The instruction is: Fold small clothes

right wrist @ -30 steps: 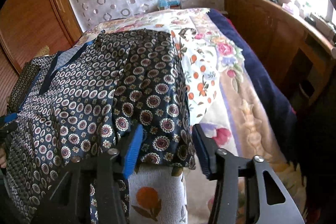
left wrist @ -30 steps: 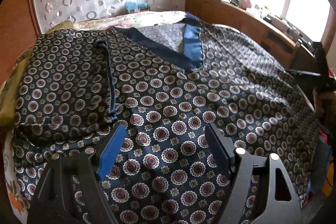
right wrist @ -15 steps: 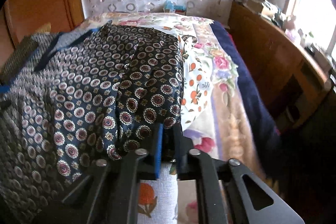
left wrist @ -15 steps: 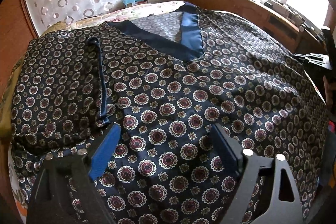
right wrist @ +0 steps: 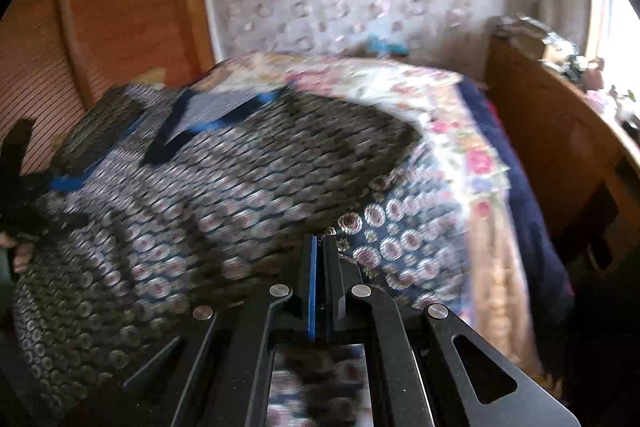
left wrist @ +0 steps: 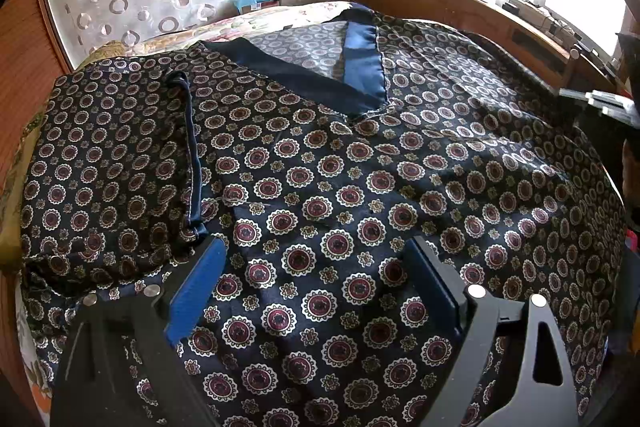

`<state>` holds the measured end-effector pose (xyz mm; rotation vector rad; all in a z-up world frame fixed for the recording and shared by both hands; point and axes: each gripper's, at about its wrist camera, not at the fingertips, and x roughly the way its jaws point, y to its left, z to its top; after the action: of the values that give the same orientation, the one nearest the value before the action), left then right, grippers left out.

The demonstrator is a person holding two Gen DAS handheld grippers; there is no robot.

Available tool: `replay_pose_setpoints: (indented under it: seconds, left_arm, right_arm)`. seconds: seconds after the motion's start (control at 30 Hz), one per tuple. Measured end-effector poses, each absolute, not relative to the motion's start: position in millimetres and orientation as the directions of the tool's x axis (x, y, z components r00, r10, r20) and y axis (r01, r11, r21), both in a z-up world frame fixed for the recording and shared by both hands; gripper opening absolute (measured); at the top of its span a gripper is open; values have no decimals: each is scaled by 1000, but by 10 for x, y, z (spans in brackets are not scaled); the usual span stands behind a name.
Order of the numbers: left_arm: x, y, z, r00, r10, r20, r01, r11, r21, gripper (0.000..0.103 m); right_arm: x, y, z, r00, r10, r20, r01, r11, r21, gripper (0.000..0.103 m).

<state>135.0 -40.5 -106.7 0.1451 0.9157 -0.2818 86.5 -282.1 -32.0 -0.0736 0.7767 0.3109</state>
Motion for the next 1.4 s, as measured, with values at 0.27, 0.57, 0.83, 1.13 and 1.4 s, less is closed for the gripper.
replay_pose_setpoints:
  seconds: [0.27,0.57,0.83,1.13,1.4]
  left_arm:
    - [1168,-375,-885,634,-207,-745,306,952,-4,91]
    - [839,-387,-481,706,-273,-654,321,946,-48,91]
    - [692,-470,-322,731,-305,-610,348,936,-52,91]
    - [661,-523,-327,723,-316,-614,359,932,-57,91]
    - [656,-573,-365,713,-321,-623,368,928,-57,91]
  right_arm:
    - [942,-2641,-571,598,262,-758,-330,942,65,3]
    - [898,-2622,-428,621,252,-742,-297,952,75,13]
    - [741,-3050,-100,711,198,-675,-207,976,69,40]
    - [1025,-3518,-464,659,125,-742,-60,992,113,40]
    - [1187,-3710,-660,586,221,-780,-20,966,259,43]
